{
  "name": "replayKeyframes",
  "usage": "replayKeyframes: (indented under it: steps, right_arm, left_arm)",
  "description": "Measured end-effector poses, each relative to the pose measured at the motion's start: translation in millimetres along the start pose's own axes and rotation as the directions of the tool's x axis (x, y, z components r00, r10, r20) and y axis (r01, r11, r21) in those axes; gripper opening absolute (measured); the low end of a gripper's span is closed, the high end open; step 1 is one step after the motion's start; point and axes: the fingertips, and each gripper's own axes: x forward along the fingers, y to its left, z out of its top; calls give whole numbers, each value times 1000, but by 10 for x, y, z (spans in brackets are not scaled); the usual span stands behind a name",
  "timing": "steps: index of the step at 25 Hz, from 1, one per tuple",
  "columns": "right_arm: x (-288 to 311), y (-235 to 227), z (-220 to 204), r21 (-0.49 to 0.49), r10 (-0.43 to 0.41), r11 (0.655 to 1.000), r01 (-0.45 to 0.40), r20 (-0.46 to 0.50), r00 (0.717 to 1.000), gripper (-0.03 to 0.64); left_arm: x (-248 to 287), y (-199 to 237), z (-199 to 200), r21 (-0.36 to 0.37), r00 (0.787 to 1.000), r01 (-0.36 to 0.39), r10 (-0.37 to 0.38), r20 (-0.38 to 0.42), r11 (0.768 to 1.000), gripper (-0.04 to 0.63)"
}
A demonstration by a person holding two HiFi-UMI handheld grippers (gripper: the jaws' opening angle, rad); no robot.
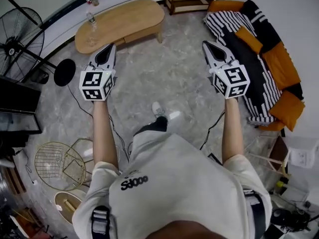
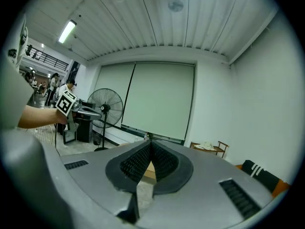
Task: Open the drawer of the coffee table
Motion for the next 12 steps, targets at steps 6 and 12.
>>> replayKeyframes:
  steps: [6, 12]
  right_arm:
    - [944, -526, 134, 9, 62, 998, -63, 30, 998, 5]
    - [1681, -723, 88, 19, 131, 991, -131, 20, 991, 5]
  left_arm:
    - [755, 406, 137, -13, 998, -57, 57, 32, 998, 18]
    - [1231, 694, -53, -17, 997, -80, 80, -17, 997, 17]
